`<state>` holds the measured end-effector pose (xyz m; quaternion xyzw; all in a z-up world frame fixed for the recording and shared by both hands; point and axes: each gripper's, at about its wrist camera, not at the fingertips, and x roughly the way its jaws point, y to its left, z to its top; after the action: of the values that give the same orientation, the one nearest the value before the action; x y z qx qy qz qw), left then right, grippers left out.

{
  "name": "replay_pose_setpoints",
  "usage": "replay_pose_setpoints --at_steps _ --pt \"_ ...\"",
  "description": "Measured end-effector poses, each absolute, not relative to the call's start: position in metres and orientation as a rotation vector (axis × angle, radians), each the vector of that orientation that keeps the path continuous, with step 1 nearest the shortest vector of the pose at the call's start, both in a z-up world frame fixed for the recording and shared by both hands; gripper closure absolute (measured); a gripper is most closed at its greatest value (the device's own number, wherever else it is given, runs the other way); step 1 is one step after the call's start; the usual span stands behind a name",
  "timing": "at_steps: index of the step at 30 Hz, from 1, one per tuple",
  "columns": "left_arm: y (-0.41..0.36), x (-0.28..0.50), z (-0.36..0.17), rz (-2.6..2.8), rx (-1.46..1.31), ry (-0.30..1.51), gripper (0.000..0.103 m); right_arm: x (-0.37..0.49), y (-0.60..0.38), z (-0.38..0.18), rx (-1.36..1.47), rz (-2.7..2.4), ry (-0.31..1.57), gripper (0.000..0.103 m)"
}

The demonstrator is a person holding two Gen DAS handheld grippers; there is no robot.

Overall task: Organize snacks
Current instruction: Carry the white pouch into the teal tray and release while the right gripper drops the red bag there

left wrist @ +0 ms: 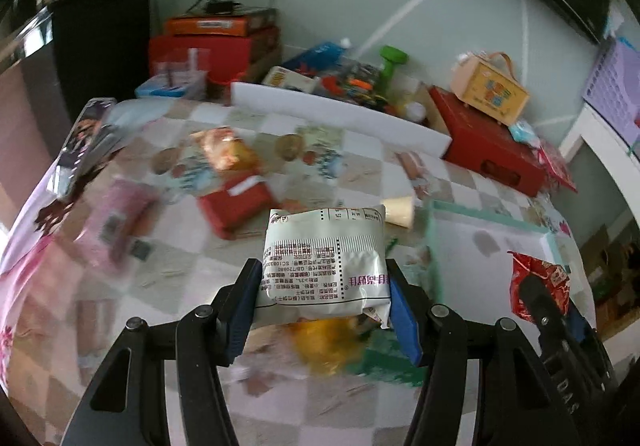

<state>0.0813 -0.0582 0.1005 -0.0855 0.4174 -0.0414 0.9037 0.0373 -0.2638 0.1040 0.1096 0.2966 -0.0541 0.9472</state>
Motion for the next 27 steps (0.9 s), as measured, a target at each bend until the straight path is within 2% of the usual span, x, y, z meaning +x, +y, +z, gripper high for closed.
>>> replay_pose_setpoints --at_steps 8,18,27 --pt "-0.124 0.093 0.095 -0.222 -0.108 0.829 0.042 0.033 -0.327 0.088 0.229 -0.433 0.601 0.039" --pt "-0.200 0.104 0.068 -0.366 -0.016 0.861 0.041 0.037 -0.360 0.079 0.235 -0.551 0.589 0.039" --pt "-0.215 0.099 0.055 -0.426 0.003 0.922 0.035 0.032 -0.386 0.068 0.323 -0.613 0.621 0.038"
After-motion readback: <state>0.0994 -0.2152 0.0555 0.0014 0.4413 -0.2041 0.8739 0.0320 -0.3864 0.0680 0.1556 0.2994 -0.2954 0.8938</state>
